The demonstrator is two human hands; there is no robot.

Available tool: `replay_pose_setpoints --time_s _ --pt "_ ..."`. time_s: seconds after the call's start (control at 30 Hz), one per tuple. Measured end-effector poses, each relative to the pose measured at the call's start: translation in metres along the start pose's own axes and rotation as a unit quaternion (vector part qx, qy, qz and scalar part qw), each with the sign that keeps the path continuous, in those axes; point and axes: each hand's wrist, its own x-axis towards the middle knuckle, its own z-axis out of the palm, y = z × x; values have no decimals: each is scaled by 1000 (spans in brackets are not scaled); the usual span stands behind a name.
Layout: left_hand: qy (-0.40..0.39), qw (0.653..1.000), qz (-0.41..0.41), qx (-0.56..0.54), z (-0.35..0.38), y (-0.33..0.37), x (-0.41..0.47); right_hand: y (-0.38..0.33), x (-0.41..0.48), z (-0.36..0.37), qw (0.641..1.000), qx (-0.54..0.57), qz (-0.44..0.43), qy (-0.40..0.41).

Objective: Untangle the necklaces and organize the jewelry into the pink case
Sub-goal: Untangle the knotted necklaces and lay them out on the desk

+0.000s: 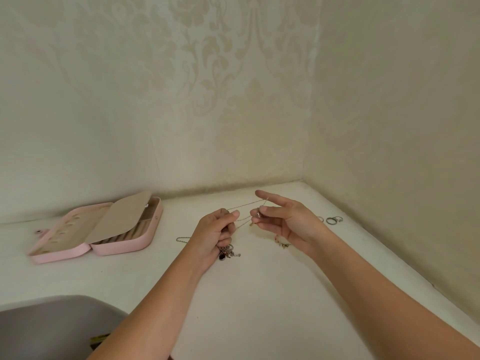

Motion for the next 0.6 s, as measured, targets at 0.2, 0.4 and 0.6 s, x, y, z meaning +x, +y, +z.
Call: replay_pose_setpoints --time_s 0.2,0.4,0.6 --pt "11 1000 6 3 1 -2 -1 2 -1 0 999 -6 18 30" --pt "6 1000 7 25 2 -1 -2 -2 -3 -2 991 -113 16 67" --pt "8 999 6 31 2 -1 -2 -9 -4 -9 991 -102 33 78"
